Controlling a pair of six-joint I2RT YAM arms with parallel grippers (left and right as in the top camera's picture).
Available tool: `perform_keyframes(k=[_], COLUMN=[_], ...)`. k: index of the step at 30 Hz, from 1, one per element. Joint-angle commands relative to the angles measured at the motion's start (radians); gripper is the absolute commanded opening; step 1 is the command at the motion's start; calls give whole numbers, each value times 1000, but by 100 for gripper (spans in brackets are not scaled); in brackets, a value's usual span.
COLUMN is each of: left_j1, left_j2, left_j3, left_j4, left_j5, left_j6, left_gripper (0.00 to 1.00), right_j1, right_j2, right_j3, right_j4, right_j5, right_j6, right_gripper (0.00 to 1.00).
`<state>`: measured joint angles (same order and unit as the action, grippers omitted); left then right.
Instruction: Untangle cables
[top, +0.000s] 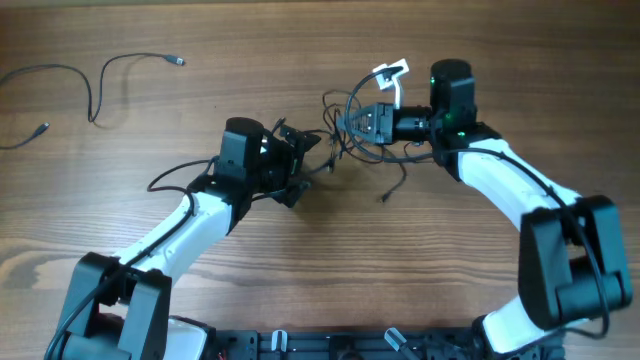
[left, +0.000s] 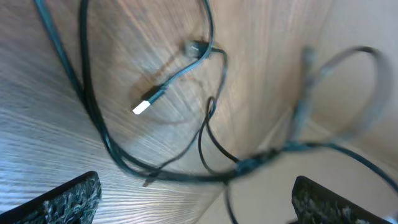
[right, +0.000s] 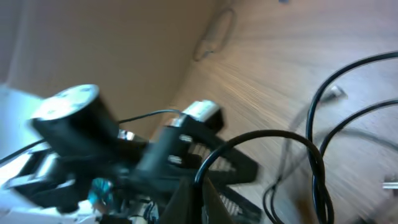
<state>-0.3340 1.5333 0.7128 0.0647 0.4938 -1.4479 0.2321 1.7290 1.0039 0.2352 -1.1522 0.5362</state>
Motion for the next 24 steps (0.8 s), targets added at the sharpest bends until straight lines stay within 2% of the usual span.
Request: perform_keyframes(k=[1,4,9,12,15,18,24], left_j1=[-42,-80,-109,-109,-121,-130,-130], left_j2=[-15,-15,-15,-14,-14,-14,-14], left_j3=[2,2,2,2,2,2,2], left_j4=[95,172,166,140,109,19,-248], left_j5=[-13,-24,-122,-137,-137,-148,-222], left_j6=[34,83,84,92,157,189,188], left_gripper=[100,100,100,100,99,99,95], right_j1=[14,29,50,35,4,-57,-273], right_j2=[-87,-97,-117,-140,-147,-147,-147], right_j3=[11,11,11,14,14,30,62], right_j4=[19,24,85,264,527,670,641], right_j5=[-87,-88,-87,-88,-87,-79,95], right_j6=[14,14,29,143,294,362,353], right_gripper=[4,5,5,5,5,5,5])
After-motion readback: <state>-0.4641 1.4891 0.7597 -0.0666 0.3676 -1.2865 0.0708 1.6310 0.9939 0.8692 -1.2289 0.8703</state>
